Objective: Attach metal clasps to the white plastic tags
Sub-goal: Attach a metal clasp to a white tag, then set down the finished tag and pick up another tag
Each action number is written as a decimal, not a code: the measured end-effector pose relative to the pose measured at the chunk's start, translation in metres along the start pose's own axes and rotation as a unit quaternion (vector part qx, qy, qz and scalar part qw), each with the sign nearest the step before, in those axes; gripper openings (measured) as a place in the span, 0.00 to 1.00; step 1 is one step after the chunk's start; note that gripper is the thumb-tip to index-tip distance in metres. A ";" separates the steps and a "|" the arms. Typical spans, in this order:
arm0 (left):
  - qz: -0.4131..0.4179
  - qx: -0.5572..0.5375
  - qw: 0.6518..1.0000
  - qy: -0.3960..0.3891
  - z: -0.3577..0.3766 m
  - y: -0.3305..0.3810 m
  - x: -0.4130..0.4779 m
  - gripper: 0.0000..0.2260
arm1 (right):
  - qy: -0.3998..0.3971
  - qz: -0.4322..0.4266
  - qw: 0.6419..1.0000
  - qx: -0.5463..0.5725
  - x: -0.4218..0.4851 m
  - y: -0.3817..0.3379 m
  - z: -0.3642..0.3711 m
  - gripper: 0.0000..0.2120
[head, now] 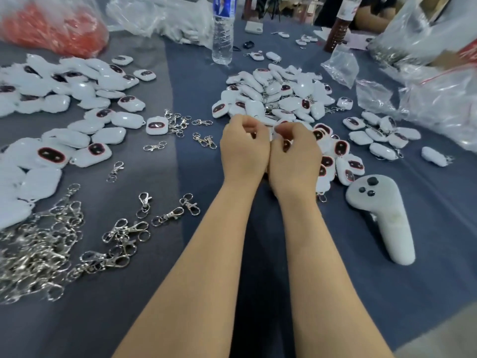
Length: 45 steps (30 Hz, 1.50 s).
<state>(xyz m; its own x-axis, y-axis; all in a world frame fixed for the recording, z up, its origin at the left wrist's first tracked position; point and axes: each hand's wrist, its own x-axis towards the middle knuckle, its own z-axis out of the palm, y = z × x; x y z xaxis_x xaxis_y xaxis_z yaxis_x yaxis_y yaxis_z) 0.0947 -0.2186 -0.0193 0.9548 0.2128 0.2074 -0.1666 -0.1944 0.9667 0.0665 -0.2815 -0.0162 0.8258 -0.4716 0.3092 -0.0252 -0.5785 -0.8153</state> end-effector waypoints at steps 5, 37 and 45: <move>-0.048 -0.051 0.992 0.101 -0.071 -0.006 0.004 0.03 | -0.131 -0.031 0.989 0.059 -0.039 -0.039 0.044 0.08; -0.282 -0.171 0.941 0.079 -0.223 -0.026 -0.006 0.25 | -0.331 -0.148 0.912 0.193 -0.070 -0.108 0.107 0.07; -0.207 -0.322 0.920 0.091 -0.215 -0.030 -0.022 0.12 | -0.304 -0.040 0.950 0.064 -0.074 -0.078 0.097 0.09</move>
<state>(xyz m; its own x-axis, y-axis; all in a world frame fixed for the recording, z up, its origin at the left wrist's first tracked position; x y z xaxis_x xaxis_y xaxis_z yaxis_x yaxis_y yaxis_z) 0.0259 -0.0115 -0.0203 0.9220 0.3096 -0.2326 0.0342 0.5332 0.8453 0.0616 -0.1368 -0.0234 0.9958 0.0651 0.0645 0.0883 -0.4925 -0.8658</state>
